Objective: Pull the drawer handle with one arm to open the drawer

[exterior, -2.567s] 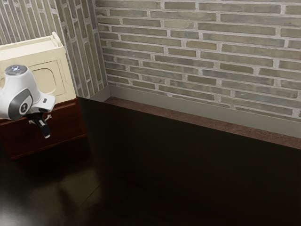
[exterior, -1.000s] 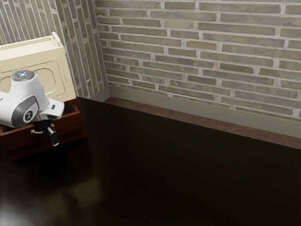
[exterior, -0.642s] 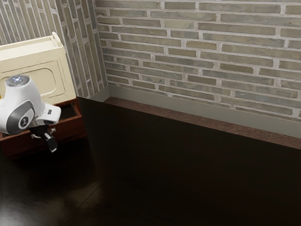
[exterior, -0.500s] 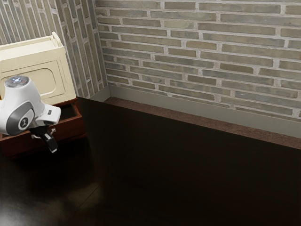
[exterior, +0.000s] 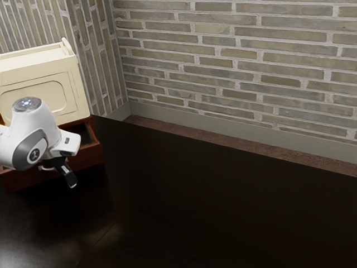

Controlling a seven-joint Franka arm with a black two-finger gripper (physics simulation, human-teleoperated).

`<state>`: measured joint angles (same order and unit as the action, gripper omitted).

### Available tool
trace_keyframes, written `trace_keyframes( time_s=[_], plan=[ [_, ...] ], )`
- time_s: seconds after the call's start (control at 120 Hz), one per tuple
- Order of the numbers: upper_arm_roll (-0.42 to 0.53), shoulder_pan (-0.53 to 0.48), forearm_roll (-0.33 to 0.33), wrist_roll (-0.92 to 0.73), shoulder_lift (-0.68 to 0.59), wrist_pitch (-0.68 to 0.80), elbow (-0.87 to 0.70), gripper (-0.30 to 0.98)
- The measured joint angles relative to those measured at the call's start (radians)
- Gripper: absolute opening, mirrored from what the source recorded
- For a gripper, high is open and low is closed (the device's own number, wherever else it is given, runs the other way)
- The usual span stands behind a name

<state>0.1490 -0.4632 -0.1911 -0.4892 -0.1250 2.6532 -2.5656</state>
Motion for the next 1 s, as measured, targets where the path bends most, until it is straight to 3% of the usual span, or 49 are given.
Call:
trace_keyframes(
  time_s=[0.183, 0.417, 0.525, 0.633, 0.725, 1.0],
  plan=[
    [0.010, -0.004, 0.004, 0.012, -0.033, 0.006, -0.014, 0.59],
    [0.030, -0.001, 0.026, 0.026, -0.058, 0.006, -0.042, 0.66],
    [0.043, -0.005, 0.040, 0.036, -0.072, 0.007, -0.052, 0.63],
    [0.044, -0.001, 0.046, 0.043, -0.099, 0.006, -0.070, 0.56],
    [0.044, 0.007, 0.035, 0.047, -0.127, 0.005, -0.088, 0.42],
    [0.042, 0.008, 0.002, 0.068, -0.140, 0.012, -0.096, 0.37]
  ],
)
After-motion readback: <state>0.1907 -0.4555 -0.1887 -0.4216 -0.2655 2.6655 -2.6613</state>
